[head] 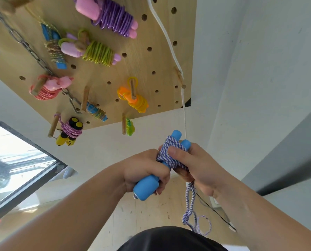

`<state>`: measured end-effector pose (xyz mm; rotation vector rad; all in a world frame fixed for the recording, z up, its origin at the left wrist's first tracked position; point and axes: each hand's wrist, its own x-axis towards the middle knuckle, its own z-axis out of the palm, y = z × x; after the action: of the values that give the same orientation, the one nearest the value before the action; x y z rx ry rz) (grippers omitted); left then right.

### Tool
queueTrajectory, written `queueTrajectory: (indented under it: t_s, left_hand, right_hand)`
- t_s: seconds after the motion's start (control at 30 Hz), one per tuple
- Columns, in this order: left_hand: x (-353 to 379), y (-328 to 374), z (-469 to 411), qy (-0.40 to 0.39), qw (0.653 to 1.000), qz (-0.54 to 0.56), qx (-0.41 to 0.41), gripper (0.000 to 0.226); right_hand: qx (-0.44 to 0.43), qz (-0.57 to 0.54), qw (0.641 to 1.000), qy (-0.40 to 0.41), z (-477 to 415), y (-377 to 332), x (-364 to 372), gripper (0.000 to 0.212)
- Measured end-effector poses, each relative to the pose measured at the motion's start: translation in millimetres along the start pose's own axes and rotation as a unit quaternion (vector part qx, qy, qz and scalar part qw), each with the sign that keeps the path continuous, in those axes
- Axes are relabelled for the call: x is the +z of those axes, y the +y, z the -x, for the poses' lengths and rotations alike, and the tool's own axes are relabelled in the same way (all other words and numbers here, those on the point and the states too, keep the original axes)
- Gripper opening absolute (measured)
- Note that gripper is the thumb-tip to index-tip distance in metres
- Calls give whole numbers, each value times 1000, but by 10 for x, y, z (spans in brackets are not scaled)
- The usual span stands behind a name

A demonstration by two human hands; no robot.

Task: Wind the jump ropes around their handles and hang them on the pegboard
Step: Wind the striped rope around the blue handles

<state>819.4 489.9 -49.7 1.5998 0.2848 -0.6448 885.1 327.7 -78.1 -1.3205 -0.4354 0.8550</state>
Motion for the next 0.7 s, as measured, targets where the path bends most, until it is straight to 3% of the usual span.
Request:
queueTrajectory:
  t_s: [0.1, 0.17, 0.3, 0.43, 0.57, 0.7]
  left_hand:
    - [12, 27, -30, 51, 998, -38, -11, 21]
    - [6, 23, -83, 119, 984, -131, -7, 46]
    - [76, -8, -16, 331, 898, -287, 48, 64]
    - [280, -166, 30, 357, 860, -333, 147, 58]
    - [152, -219, -36, 344, 900, -230, 138, 35]
    - [17, -137, -22, 283, 950, -68, 111, 22]
  right_hand:
    - [-7, -14, 998, 56, 20, -4, 76, 36]
    - [0, -31, 995, 94, 7, -19, 106, 44]
    - [7, -69, 985, 158, -22, -53, 103, 42]
    - [29, -67, 984, 165, -82, -8, 89, 36]
    - [21, -76, 985, 151, -102, 34, 88, 41]
    - [-20, -60, 995, 73, -88, 37, 3, 32]
